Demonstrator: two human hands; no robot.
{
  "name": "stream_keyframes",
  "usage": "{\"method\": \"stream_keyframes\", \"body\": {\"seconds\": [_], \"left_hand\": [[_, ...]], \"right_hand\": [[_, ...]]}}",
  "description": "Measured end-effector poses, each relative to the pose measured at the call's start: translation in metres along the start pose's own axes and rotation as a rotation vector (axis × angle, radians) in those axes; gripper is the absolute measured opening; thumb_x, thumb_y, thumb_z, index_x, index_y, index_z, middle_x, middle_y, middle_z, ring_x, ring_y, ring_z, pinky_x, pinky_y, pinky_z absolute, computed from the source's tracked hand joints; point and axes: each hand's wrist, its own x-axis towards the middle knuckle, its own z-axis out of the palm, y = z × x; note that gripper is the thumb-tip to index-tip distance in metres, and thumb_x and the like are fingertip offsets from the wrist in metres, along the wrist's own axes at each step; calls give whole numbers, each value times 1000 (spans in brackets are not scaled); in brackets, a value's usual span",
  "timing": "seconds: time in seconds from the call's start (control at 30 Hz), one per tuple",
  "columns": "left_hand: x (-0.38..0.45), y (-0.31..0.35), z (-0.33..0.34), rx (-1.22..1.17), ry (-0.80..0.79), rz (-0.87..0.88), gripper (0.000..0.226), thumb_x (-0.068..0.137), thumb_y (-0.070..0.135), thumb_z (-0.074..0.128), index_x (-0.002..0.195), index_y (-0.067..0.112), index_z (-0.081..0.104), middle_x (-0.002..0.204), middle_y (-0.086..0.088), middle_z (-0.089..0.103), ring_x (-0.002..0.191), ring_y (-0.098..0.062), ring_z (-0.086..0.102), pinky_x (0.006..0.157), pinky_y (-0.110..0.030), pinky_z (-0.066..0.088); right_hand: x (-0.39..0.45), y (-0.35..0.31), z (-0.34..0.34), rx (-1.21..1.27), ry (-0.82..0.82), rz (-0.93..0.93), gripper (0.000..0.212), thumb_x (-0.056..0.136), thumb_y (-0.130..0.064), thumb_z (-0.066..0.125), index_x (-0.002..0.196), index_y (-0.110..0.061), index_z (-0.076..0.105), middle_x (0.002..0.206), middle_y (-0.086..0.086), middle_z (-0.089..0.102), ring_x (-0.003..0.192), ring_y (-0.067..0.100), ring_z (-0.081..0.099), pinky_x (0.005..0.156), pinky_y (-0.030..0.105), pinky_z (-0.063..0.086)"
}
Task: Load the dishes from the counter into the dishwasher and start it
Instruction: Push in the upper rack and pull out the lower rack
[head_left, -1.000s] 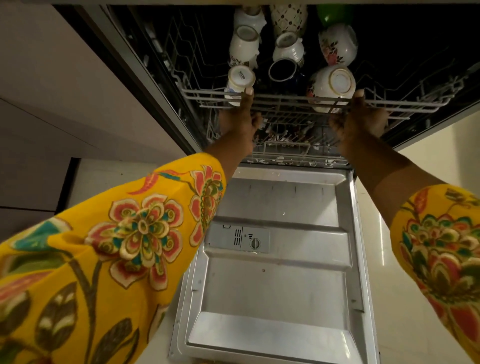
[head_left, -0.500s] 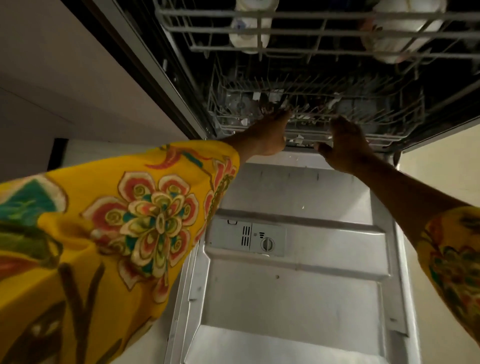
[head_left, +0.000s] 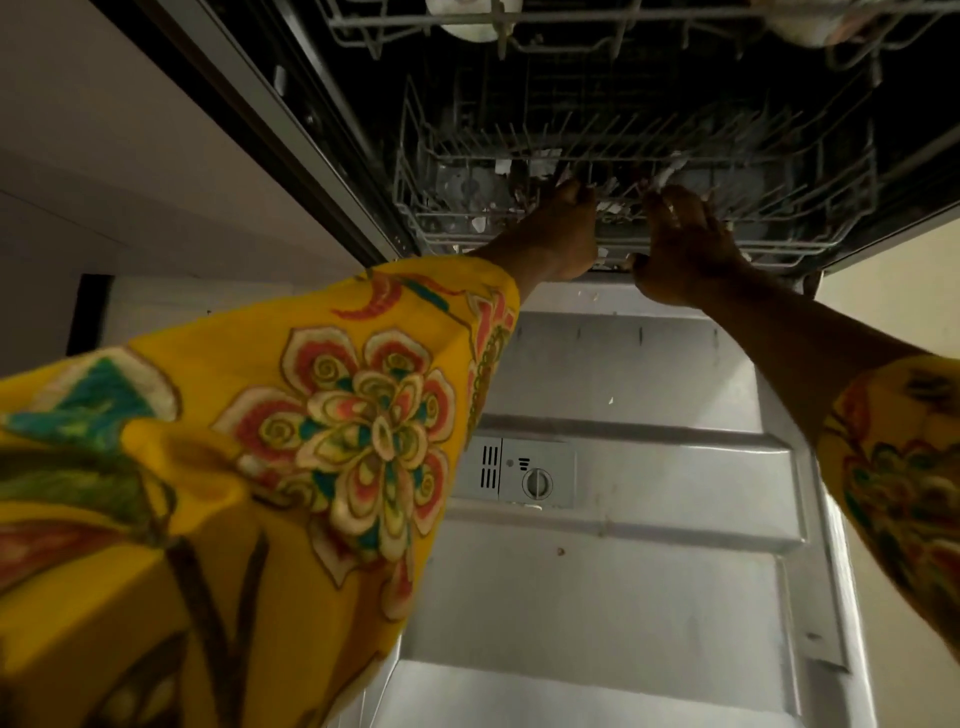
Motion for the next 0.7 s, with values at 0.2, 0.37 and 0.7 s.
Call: {"method": "stream_keyframes", "body": {"seconds": [0.2,0.37,0.7], "left_hand": [[-32,3,25,45,-16,47,63,91,1,45,149,1,18,157,-17,5,143,-31,19,111,-28,29],[-59,6,37,78,-29,0,60,93,9,48,147,-1,23,155,-19,13,141,-33,23,115,-34,25],[-107,13,53,38,15,-4,48,95,9,47,140,-3,35,147,-19,27,133,-31,34,109,-31,30]], "right_hand": [[-35,0,10,-53,-80,17,73,92,-27,51,151,-22,8,157,10,4,145,34,0,118,49,10],[-59,0,11,6,-102,-3,63,92,-25,50,148,-18,21,154,11,14,143,34,9,117,46,18],[-101,-6,14,62,-105,7,52,93,-18,52,141,-13,33,143,16,28,132,38,31,106,42,34]]}}
